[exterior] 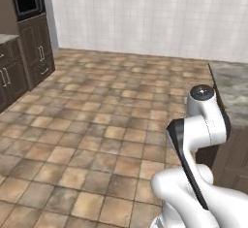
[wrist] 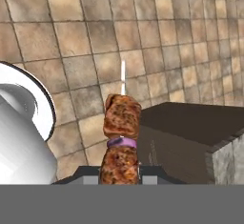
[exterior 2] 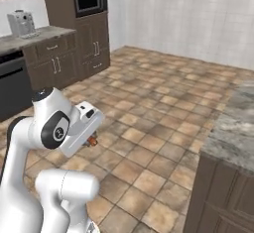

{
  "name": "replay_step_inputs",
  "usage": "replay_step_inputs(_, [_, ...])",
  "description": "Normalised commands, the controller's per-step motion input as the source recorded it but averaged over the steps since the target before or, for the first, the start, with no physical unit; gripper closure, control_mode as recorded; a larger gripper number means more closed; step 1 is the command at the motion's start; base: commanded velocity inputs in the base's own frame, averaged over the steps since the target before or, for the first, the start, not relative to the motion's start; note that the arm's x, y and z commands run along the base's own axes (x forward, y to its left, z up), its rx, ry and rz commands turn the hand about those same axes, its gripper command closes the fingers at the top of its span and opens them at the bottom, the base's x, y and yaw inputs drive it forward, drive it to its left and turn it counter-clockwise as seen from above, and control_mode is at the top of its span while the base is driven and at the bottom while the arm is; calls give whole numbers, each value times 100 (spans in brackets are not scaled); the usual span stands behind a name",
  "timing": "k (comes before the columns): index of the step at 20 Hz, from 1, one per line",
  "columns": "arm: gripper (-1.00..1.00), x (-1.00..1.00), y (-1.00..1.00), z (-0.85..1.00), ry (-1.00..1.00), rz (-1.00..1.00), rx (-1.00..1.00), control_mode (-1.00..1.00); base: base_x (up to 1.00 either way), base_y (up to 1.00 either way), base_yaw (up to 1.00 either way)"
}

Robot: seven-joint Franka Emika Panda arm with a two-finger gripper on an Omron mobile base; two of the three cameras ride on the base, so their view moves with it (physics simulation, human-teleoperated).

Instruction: Place the cold items (potato and kiwi) from the fridge in one tupperware on the dining counter. Place the warm items (kebab skewer and hot dog) in the stove area in another tupperware.

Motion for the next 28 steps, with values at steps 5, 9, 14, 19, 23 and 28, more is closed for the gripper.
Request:
replay_step_inputs(5, [100,0,0,0,0,0,0,100,100,72,-48])
replay_step_inputs(9, [100,0,0,0,0,0,0,100,100,49,-49])
replay_step_inputs(14, [100,0,0,0,0,0,0,100,100,52,-45])
replay_step_inputs(19, [100,0,0,0,0,0,0,100,100,58,-43])
replay_step_inputs(23, [100,0,0,0,0,0,0,100,100,56,-41])
replay_step_inputs(28, [100,0,0,0,0,0,0,100,100,52,-40])
